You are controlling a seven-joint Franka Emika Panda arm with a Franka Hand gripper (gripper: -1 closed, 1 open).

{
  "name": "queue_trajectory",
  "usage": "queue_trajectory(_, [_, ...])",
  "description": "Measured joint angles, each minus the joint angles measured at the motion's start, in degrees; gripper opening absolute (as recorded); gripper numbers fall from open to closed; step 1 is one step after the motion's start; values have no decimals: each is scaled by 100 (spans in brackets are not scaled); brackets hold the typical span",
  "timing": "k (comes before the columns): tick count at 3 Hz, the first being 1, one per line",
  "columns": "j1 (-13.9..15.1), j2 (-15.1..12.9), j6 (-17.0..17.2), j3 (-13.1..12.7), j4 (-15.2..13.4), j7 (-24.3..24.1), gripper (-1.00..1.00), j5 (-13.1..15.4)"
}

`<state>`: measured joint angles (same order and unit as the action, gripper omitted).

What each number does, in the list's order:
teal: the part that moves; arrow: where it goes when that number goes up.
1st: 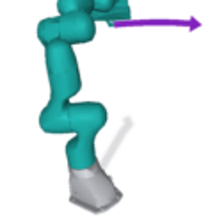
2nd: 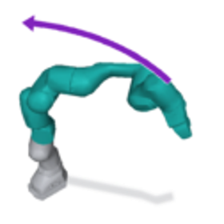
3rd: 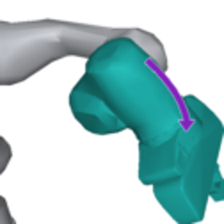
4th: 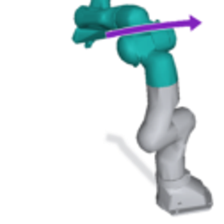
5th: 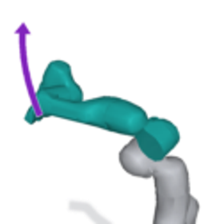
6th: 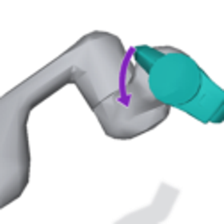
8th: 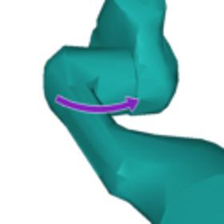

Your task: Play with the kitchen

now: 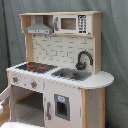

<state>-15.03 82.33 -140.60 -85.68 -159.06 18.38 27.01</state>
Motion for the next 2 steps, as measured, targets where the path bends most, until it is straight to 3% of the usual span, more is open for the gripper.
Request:
queue_trajectory(1, [513, 33, 78, 79, 233, 45, 100, -122])
queue_trajectory(2, [875, 72, 78, 146, 736, 0, 100, -122])
